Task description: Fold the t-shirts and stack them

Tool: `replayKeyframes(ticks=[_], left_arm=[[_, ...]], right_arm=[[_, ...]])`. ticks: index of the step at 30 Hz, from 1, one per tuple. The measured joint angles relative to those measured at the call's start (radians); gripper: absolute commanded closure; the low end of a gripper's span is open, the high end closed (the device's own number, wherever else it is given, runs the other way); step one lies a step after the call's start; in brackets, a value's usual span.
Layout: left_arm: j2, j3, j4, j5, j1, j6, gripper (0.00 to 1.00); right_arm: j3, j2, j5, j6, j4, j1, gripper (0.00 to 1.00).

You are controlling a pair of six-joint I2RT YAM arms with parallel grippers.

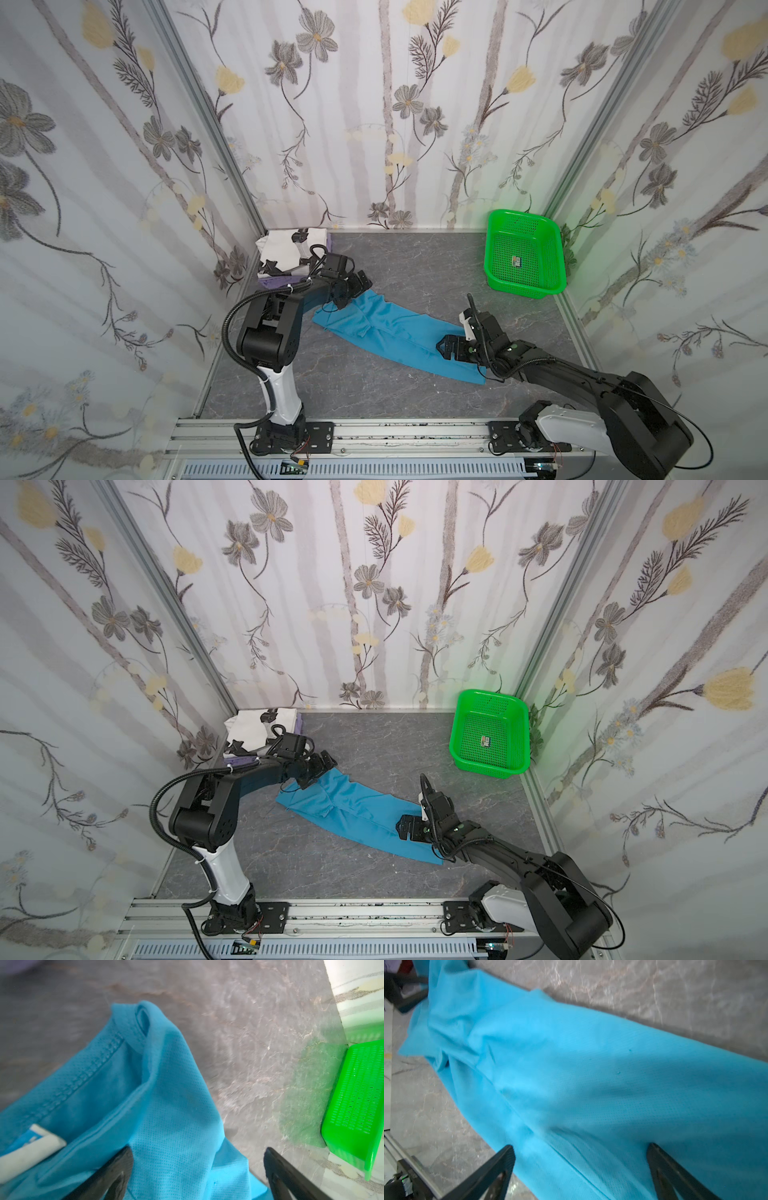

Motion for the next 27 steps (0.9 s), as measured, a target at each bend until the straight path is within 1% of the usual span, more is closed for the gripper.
replayKeyframes(ticks=[2,4,7,10,13,16,19,23,27], left_arm=[[0.107,0.138,0.013,0.007,-0.034,-0.003,0.00],[0.205,0.277,0.016,0.023,-0.063,-0.007,0.00],[0.326,0.464,-0.010,0.028,-0.096,-0.015,0.00],[0.416,0.610,-0.042,0.036,-0.118,-0.019,0.00],[0.501,0.750,-0.076,0.048,-0.128,-0.020,0.00],[0.573,0.868,-0.098,0.066,-0.134,-0.020,0.00],[0.619,0.951,-0.127,0.071,-0.131,-0.019,0.00],[0.696,1.091,-0.174,0.096,-0.126,-0.017,0.00],[0.774,1.232,-0.204,0.143,-0.122,-0.017,0.00]], right_arm=[[-0.021,-0.067,-0.003,0.030,-0.055,0.030,0.00],[-0.031,-0.098,-0.024,0.049,-0.076,0.053,0.00],[-0.040,-0.080,-0.072,0.071,-0.037,0.091,0.00],[-0.031,0.017,-0.136,0.093,0.090,0.138,0.00],[0.038,0.172,-0.196,0.099,0.205,0.205,0.00],[0.161,0.339,-0.259,0.095,0.274,0.254,0.00],[0.241,0.412,-0.264,0.092,0.276,0.283,0.00],[0.250,0.381,-0.270,0.100,0.234,0.302,0.00],[0.250,0.257,-0.269,0.103,0.188,0.302,0.00]])
